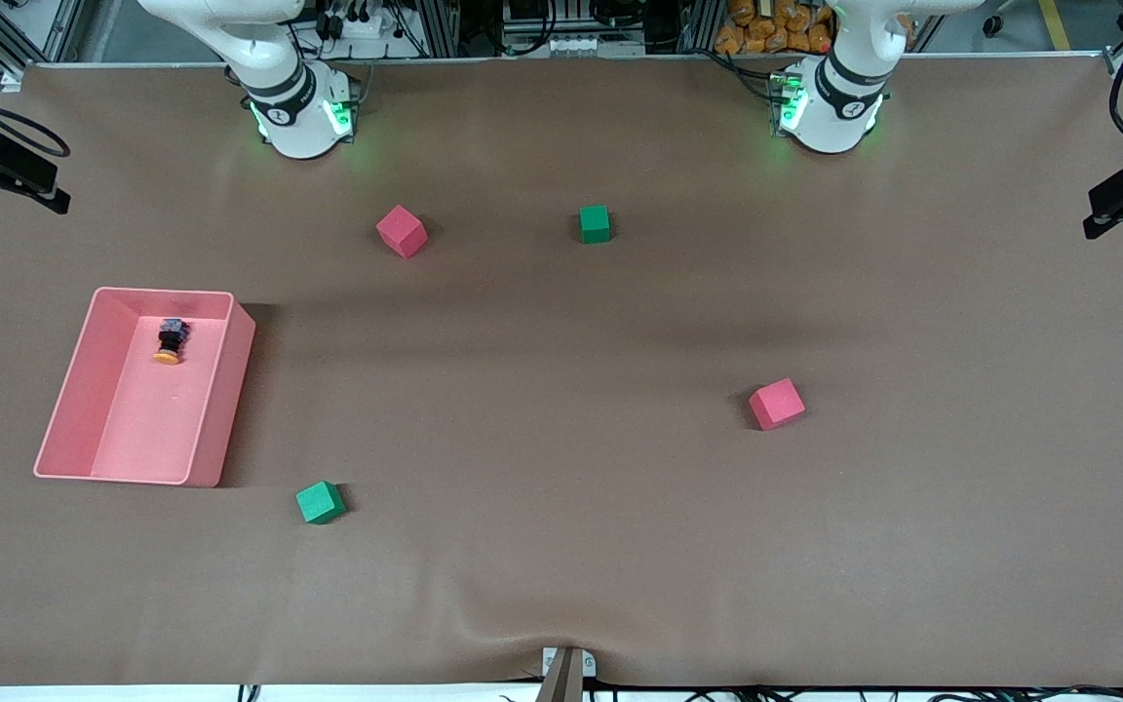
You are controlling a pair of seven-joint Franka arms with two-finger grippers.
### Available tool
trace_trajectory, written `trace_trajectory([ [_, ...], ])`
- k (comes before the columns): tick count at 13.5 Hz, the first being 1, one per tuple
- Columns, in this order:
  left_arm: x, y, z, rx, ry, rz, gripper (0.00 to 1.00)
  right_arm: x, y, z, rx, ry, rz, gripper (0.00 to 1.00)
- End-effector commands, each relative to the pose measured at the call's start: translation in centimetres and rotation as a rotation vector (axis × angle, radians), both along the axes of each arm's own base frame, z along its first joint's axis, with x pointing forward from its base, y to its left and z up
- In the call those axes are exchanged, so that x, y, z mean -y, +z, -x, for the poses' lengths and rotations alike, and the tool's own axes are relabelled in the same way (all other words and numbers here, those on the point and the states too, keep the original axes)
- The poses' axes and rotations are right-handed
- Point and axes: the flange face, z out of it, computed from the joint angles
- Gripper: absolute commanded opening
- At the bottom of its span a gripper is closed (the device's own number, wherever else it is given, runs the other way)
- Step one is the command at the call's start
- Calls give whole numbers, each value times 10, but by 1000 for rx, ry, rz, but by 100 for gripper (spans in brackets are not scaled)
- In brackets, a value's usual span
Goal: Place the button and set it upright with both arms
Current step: 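Reach the right gripper down into the pink tray toward the button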
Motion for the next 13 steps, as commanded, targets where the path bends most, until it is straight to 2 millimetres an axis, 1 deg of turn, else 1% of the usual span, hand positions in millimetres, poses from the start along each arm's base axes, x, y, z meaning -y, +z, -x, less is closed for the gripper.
trace_trajectory([
  [1, 2, 0, -3, 0, 32, 29, 100, 1, 0, 5, -8, 11, 16, 100],
  [3, 2, -1, -4, -1, 35, 29, 100, 5, -9, 4, -23, 3, 17, 100],
  [4, 2, -2, -4, -2, 36, 31, 100, 8, -18, 3, -37, -2, 18, 100],
  [5, 2, -4, -5, -7, 36, 31, 100, 18, -29, 2, -57, -21, 17, 100],
  [6, 2, -2, -3, -4, 45, 31, 100, 28, -48, -2, -71, -39, 15, 100],
  [7, 2, -2, -3, -3, 55, 31, 100, 38, -72, -5, -79, -56, 13, 100],
  [9, 1, -3, -4, -6, 60, 26, 100, 52, -124, -15, -73, -73, 15, 100],
  [11, -1, -2, -4, -4, 62, 15, 100, 69, -171, -26, -67, -69, 45, 100],
  [12, 3, 2, -3, 2, 55, 14, 100, 81, -194, -35, -83, -79, 56, 100],
  [13, 7, 4, -2, 3, 49, 11, 100, 97, -220, -42, -108, -82, 49, 100],
])
